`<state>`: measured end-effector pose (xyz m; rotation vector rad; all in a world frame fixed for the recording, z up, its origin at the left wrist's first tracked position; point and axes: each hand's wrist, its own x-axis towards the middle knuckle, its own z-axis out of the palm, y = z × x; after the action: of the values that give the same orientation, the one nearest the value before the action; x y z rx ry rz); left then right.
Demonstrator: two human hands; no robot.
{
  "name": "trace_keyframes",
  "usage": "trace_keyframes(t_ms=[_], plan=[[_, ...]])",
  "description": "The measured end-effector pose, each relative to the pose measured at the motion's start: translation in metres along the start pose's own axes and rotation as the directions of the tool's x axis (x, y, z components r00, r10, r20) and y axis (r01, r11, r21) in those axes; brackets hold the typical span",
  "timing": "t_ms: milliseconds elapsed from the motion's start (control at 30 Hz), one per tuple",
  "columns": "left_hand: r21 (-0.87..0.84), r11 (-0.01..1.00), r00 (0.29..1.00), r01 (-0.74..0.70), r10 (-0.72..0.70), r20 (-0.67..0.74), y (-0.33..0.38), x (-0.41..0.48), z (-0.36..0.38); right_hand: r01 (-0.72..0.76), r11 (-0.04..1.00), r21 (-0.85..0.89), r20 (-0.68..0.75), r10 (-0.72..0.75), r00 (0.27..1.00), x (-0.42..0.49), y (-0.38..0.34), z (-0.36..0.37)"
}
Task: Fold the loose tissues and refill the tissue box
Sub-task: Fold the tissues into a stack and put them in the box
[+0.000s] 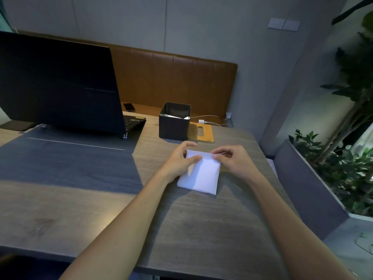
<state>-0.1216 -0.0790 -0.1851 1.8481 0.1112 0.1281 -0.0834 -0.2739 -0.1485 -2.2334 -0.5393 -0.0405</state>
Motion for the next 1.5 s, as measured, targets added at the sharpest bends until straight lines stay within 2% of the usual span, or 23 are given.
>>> trace_keyframes(t_ms=[100,267,500,800,1167,1500], plan=[[-0.16,0.986,0.996,-0.051,0.039,-0.079,-0.004,0.004,-0.001,0.001,0.998,0.061,-0.031,0.001,1.0,0.005,0.003,0.0],[-0.355,0.935,0.999,0.003,-0.017,-0.038,-0.009,0.01,-0.016,0.033,0.991,0.131,-0.07,-0.024,0.997,0.01,0.006,0.005],[-0.298,0.954,0.998,0.037,-0.049,-0.035,-0.009,0.011,-0.011,0.071,0.972,0.223,-0.131,-0.043,0.99,0.01,0.014,0.007],[-0.439,0.898,0.998,0.037,-0.06,-0.038,-0.004,0.007,-0.014,-0.119,0.932,0.343,-0.065,0.15,0.987,0.006,0.017,0.012],[-0.437,0.899,0.998,-0.015,-0.013,-0.062,0.006,0.001,-0.01,0.043,0.929,0.367,-0.227,0.045,0.973,0.001,0.005,0.009],[-0.399,0.901,0.977,-0.172,0.104,-0.188,0.016,-0.005,-0.01,0.049,0.923,0.381,-0.275,0.062,0.959,0.001,0.002,0.009]])
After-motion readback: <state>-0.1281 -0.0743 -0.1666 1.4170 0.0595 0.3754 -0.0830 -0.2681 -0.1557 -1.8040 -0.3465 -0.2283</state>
